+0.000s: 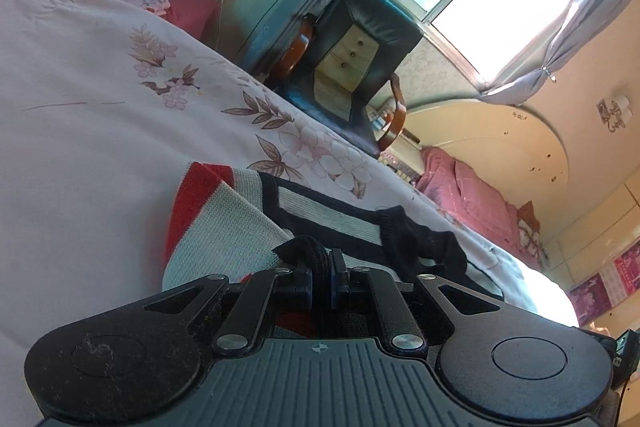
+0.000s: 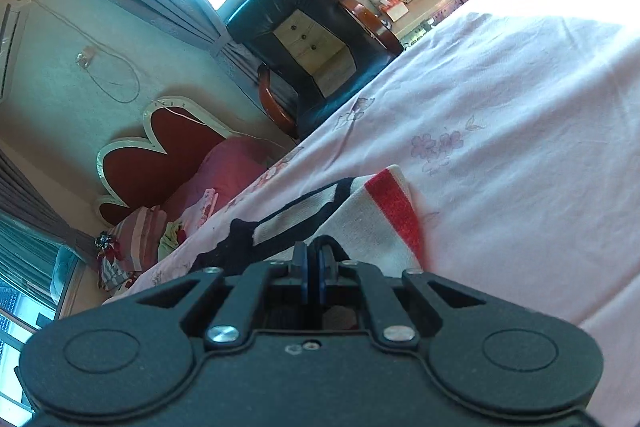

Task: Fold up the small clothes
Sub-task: 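Grasp the black hem with both tools and lift it, then fold the held hem up toward the black collar with both tools, release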

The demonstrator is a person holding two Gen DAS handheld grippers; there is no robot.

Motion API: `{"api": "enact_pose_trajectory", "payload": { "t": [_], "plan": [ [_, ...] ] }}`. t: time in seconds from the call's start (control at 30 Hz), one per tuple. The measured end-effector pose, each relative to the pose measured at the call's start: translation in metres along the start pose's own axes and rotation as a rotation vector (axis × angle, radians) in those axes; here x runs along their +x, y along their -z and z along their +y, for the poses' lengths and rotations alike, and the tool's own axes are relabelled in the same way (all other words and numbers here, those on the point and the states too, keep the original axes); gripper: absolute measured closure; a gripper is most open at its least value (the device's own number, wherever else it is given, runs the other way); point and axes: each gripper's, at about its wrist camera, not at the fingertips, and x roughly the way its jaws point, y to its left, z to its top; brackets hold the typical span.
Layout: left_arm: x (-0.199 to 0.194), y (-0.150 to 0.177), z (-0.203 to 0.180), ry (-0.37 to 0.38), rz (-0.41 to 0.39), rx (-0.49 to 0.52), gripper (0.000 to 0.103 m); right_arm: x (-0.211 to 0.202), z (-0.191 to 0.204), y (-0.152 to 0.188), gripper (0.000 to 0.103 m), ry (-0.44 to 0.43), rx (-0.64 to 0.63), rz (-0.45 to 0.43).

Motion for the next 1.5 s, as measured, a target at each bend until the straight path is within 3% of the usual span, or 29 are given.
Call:
{"api": "enact_pose_trajectory", "payload": {
  "t": [0.13,0.2,0.23,0.27,0.3,0.37,0.4,0.53,0.63,0.77,0.83,0.87,0.9,0.97,1.03,1.07,1.13,1.2,1.23,1.3,1.33,1.37,1.43,1.5],
  "plan": [
    [0.02,0.002,0.004,0.047,-0.046,0.0,0.095,0.033,-0.016,-0.008,0.096,-0.019,0.022,-0.005],
    [0.027,0.004,0.008,0.058,-0.072,-0.014,0.085,0.038,-0.017,-0.009,0.081,-0.034,-0.001,-0.042],
    [0.028,0.006,0.008,0.07,-0.088,-0.012,0.077,0.039,-0.017,-0.01,0.065,-0.02,-0.013,-0.07],
    [0.028,0.006,0.007,0.076,-0.098,-0.005,0.071,0.038,-0.018,-0.01,0.059,-0.028,-0.013,-0.089],
    [0.029,0.007,0.004,0.078,-0.109,0.008,0.068,0.037,-0.02,-0.012,0.059,-0.048,-0.006,-0.098],
    [0.028,0.007,-0.003,0.079,-0.128,0.04,0.049,0.032,-0.02,-0.014,0.058,-0.059,-0.014,-0.125],
    [0.026,0.007,-0.007,0.069,-0.138,0.067,0.046,0.029,-0.022,-0.015,0.057,-0.066,-0.006,-0.136],
    [0.023,0.002,-0.028,0.0,-0.115,0.222,0.044,0.019,-0.023,-0.02,0.057,-0.075,-0.028,-0.151],
    [0.029,-0.005,-0.043,-0.119,-0.073,0.379,0.044,0.021,-0.012,-0.022,0.061,-0.035,-0.143,-0.109],
    [0.041,-0.01,-0.047,-0.188,-0.01,0.441,0.045,0.031,0.011,-0.017,0.075,0.023,-0.305,-0.038],
    [0.044,-0.009,-0.05,-0.218,0.011,0.447,0.047,0.038,0.025,-0.012,0.075,0.055,-0.389,-0.006],
    [0.044,-0.008,-0.05,-0.23,0.007,0.451,0.054,0.045,0.036,-0.005,0.075,0.102,-0.467,0.027],
    [0.042,-0.006,-0.052,-0.256,-0.005,0.46,0.061,0.045,0.036,-0.005,0.076,0.102,-0.467,0.027],
    [0.038,-0.002,-0.053,-0.286,-0.039,0.483,0.098,0.052,0.046,0.002,0.083,0.145,-0.54,0.044],
    [0.034,0.003,-0.055,-0.283,-0.073,0.487,0.098,0.054,0.057,0.011,0.096,0.175,-0.621,0.051],
    [0.03,0.006,-0.057,-0.292,-0.097,0.499,0.098,0.053,0.062,0.016,0.097,0.195,-0.662,0.036],
    [0.012,0.013,-0.063,-0.297,-0.22,0.522,0.098,0.048,0.071,0.022,0.098,0.221,-0.719,-0.024],
    [-0.002,0.017,-0.068,-0.339,-0.336,0.519,0.098,0.034,0.075,0.021,0.098,0.199,-0.712,-0.117],
    [-0.004,0.018,-0.067,-0.346,-0.353,0.502,0.098,0.028,0.076,0.021,0.098,0.194,-0.708,-0.154],
    [0.007,0.017,-0.061,-0.394,-0.297,0.489,0.098,0.029,0.073,0.015,0.098,0.225,-0.705,-0.192],
    [0.021,0.015,-0.058,-0.427,-0.219,0.481,0.098,0.049,0.065,0.011,0.098,0.303,-0.692,-0.129],
    [0.029,0.014,-0.057,-0.45,-0.178,0.477,0.098,0.049,0.065,0.011,0.099,0.303,-0.692,-0.129],
    [0.037,0.012,-0.063,-0.49,-0.16,0.516,0.098,0.064,0.054,0.015,0.098,0.341,-0.677,-0.061],
    [0.041,0.018,-0.071,-0.532,-0.155,0.586,0.099,0.065,0.055,0.016,0.097,0.347,-0.68,-0.066]
  ]
}}
